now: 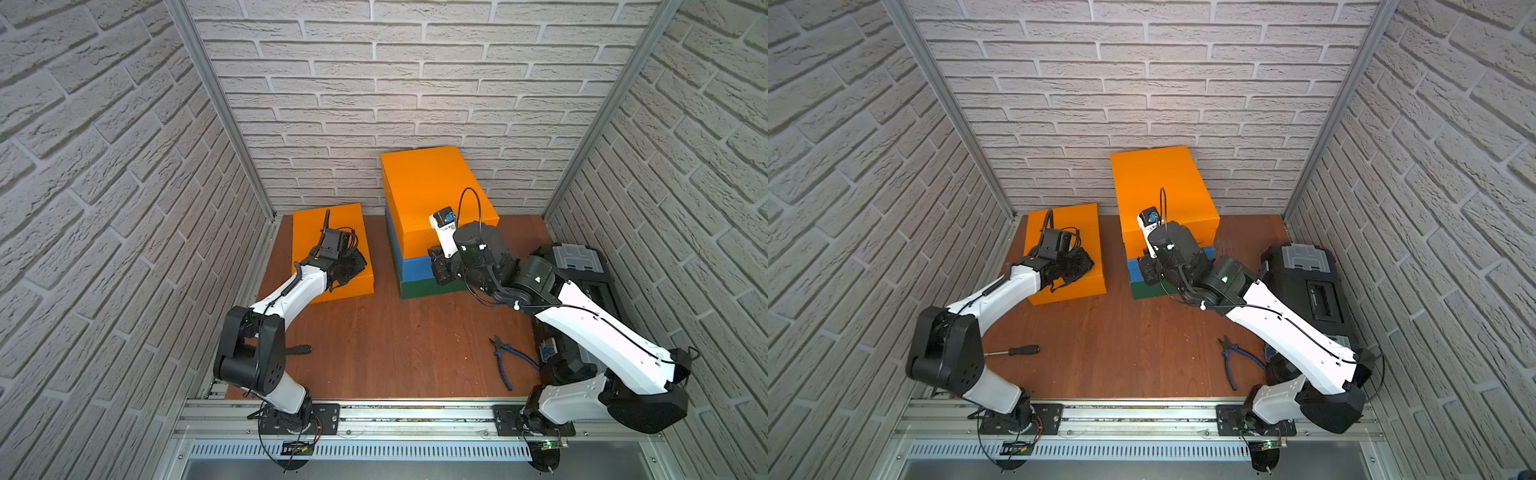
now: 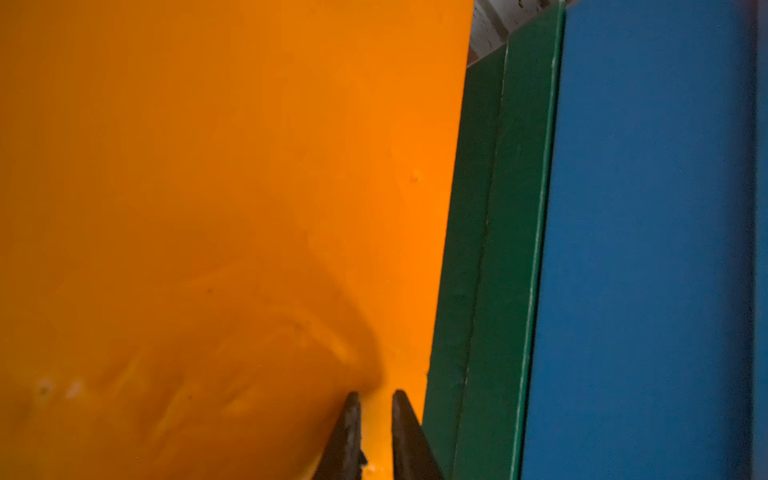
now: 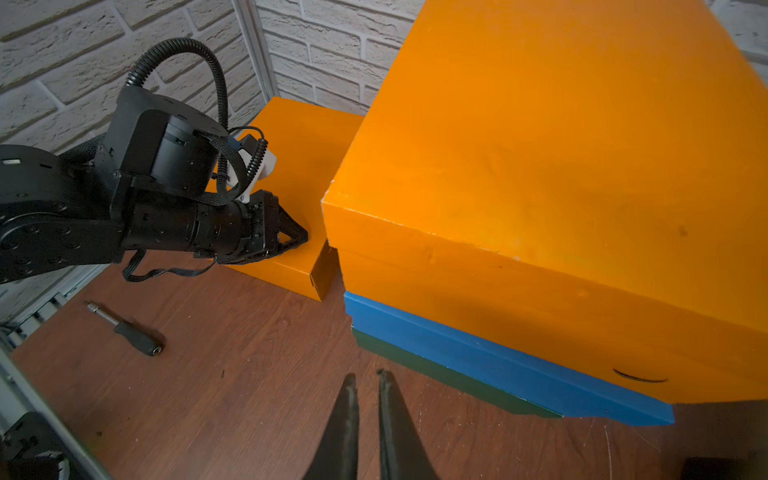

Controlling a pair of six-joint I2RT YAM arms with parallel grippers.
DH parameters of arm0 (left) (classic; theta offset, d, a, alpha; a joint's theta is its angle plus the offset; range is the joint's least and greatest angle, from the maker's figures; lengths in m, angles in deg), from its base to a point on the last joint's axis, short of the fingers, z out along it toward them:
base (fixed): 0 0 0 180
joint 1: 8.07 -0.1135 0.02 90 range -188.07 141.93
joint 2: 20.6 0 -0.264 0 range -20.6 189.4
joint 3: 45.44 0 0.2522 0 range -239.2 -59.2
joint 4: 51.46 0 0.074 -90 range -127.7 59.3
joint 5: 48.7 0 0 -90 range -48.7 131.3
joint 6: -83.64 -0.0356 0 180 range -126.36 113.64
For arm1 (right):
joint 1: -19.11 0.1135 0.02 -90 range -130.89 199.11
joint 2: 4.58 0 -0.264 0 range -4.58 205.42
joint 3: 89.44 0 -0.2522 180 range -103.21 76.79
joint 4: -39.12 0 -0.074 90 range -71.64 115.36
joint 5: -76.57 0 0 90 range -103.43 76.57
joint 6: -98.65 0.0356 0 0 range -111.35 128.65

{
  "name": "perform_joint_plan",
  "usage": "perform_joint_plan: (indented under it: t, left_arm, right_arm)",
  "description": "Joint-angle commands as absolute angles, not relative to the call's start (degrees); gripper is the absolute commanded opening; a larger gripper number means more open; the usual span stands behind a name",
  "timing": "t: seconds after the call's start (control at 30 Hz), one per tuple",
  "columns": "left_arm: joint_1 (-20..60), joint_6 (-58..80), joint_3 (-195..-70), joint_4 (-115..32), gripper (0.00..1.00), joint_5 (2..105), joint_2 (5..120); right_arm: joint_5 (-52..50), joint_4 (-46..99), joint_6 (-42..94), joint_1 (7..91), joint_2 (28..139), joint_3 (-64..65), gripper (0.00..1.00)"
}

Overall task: Stack the shoeboxes
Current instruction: Move the shoebox to the center of the board.

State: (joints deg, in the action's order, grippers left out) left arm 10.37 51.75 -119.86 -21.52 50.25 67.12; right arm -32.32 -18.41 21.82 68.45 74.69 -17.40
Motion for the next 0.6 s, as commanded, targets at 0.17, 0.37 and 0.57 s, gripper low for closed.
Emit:
perform_joint_plan:
  t: [0.17, 0.37, 0.57]
  left_arm:
    - [20.57, 60.14, -109.07, -11.46, 0.18, 46.45, 59.18]
    - [25.83, 64.12, -107.08, -8.65, 0.18, 43.20, 51.15]
    - [24.27, 57.51, -116.43, 3.20, 0.21, 34.75, 41.86]
  right_arm:
    - [-27.32, -15.61, 24.82, 69.97, 72.70, -13.53, 0.15]
    - [-27.82, -15.56, 26.92, 73.23, 72.11, -9.89, 0.16]
    - [-29.48, -15.26, 28.11, 77.55, 76.17, -9.19, 0.18]
